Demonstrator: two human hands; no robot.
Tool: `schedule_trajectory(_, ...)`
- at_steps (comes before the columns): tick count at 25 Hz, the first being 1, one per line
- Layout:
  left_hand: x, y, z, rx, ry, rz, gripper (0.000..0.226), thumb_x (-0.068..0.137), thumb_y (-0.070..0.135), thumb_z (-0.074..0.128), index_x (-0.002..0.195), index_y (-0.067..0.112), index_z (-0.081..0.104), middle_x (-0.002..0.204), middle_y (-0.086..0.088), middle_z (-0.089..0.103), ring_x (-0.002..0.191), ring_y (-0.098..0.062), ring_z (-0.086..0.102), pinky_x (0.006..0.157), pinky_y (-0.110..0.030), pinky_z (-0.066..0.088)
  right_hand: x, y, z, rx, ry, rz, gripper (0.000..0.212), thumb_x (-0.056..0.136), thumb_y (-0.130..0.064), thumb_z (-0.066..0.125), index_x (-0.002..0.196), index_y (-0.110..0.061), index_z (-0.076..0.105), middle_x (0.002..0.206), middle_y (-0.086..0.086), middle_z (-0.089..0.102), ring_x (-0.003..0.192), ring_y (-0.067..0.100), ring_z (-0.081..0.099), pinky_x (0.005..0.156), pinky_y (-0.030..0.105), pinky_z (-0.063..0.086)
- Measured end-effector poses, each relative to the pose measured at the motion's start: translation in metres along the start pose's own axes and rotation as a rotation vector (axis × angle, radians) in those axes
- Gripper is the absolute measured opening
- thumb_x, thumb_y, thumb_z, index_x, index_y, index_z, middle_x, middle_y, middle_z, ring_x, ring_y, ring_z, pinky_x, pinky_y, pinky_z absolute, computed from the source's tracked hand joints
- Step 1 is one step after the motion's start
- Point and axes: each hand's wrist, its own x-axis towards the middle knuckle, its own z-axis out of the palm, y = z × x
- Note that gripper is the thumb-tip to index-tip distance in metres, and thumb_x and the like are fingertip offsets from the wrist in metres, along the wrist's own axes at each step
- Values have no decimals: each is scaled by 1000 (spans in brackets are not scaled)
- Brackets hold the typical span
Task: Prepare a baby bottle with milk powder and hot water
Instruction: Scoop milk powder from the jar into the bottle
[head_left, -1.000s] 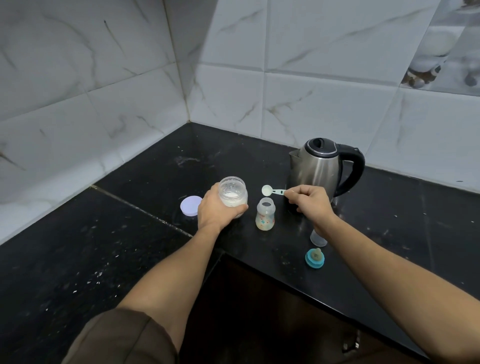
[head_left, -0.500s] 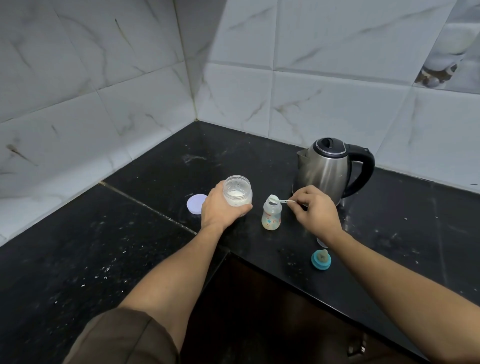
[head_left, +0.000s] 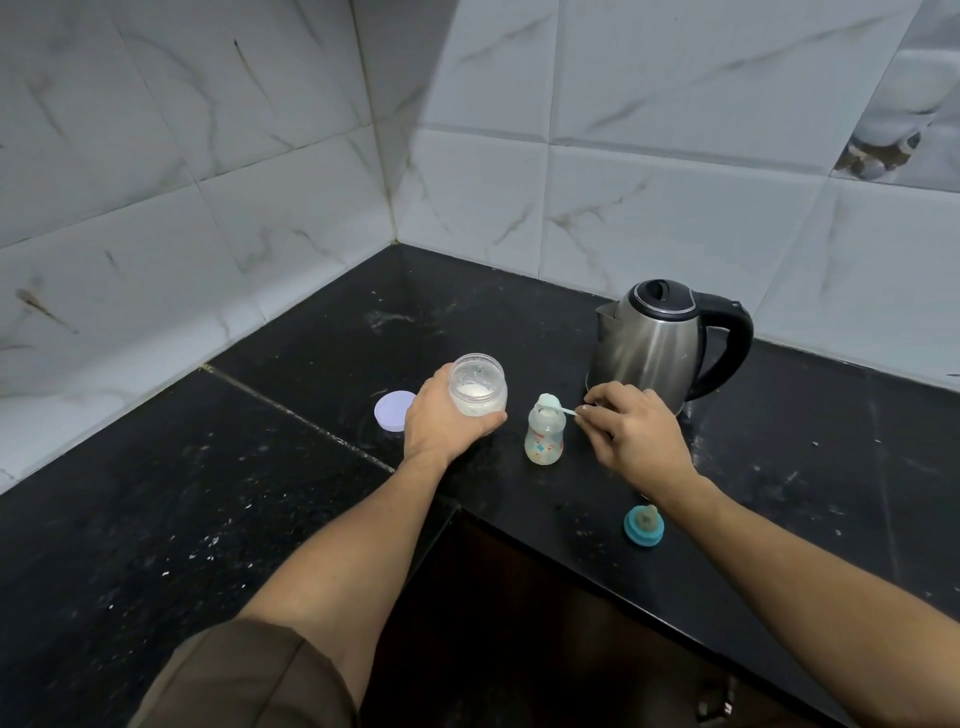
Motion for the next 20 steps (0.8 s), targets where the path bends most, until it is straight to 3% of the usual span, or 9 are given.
schedule_trajectory(7,2,1,-2,4,10,0,80,54,57,85,126,37,59,117,18,63,110,-11,61,93,-35,53,-3,0,-1,-24,-21,-63,17,96,-24,69,100,-13,81,107,6,69,84,25,65,68,42,50)
schedule_trajectory(10,1,1,-1,13,6,1,79,54,57,86,125,37,59,117,18,63,110,-11,61,93,-36,52,-3,-2,-1,30,15,5,19,97,-26,66,94,-13,81,103,2,68,82,21,65,67,40,49)
schedule_trajectory(14,0,-1,0,-3,1,-23,80,51,59,84,124,38,59,115,19,64,109,-12,63,94,-37,54,9,-8,-10,316,126,305,5,90,-13,77,85,-14,80,91,-5,69,79,8,64,71,25,52)
schedule_trajectory(16,-1,-1,0,-17,-1,-23,79,51,58,85,124,38,59,115,19,65,109,-12,64,95,-39,55,20,-9,-15,528,171,560,11,88,-10,77,80,-18,78,86,-5,70,76,6,63,72,20,49)
schedule_trajectory(18,-1,1,-1,-19,-10,-14,78,52,56,87,123,38,60,115,19,66,109,-11,63,95,-39,55,35,-11,-17,738,185,770,16,88,-10,74,76,-21,78,89,-4,73,78,6,65,76,25,51)
schedule_trajectory(20,0,3,-2,-14,-22,-10,78,53,55,89,124,37,60,115,18,65,109,-11,63,95,-38,55,52,-16,-18,890,192,864,17,88,-12,74,75,-21,79,94,-3,75,85,9,67,81,31,55)
